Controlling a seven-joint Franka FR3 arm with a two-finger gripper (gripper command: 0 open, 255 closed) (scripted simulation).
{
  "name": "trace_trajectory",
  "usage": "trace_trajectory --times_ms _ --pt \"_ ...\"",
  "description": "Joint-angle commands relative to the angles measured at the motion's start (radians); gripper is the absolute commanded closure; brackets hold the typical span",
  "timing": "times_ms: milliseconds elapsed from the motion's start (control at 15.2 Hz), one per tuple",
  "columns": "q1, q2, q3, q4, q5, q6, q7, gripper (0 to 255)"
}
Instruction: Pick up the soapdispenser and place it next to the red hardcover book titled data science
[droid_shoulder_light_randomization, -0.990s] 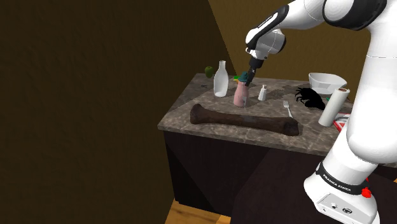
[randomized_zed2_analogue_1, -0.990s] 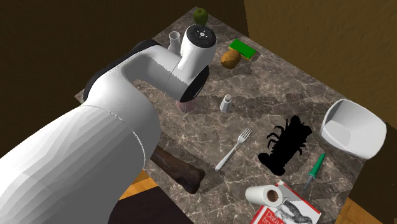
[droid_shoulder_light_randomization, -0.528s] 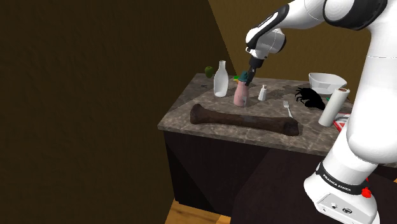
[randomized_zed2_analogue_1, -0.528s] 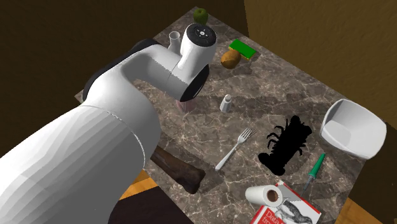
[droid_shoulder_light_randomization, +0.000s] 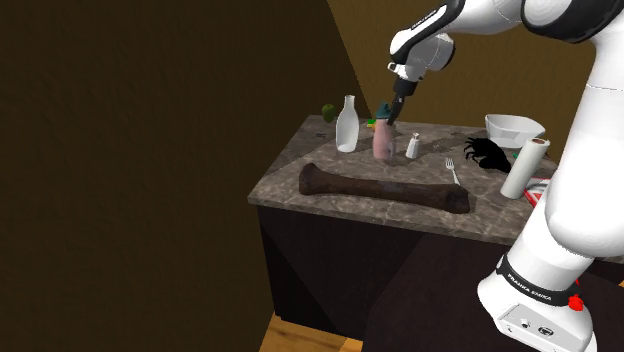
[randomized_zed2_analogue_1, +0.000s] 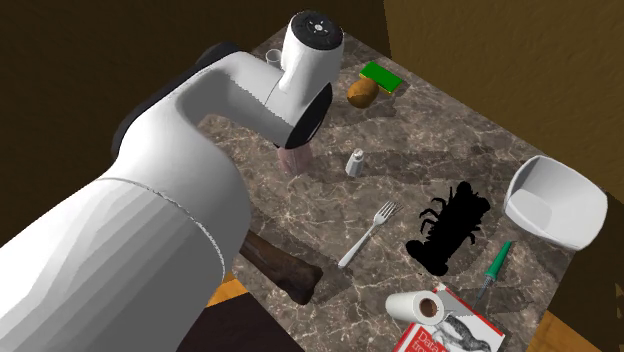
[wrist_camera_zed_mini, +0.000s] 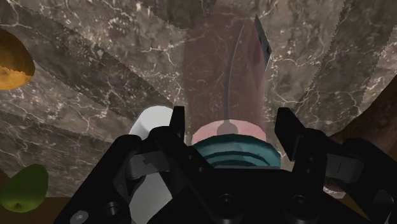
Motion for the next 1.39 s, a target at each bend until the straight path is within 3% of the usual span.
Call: trace_trajectory --times_ms 0,1320 --pt "0.002 -0.012 -0.003 0.015 -0.014 -0.023 0.013 255" --pt "0.008 -0.08 -0.015 0.209 -0.094 -0.262 0.1 255"
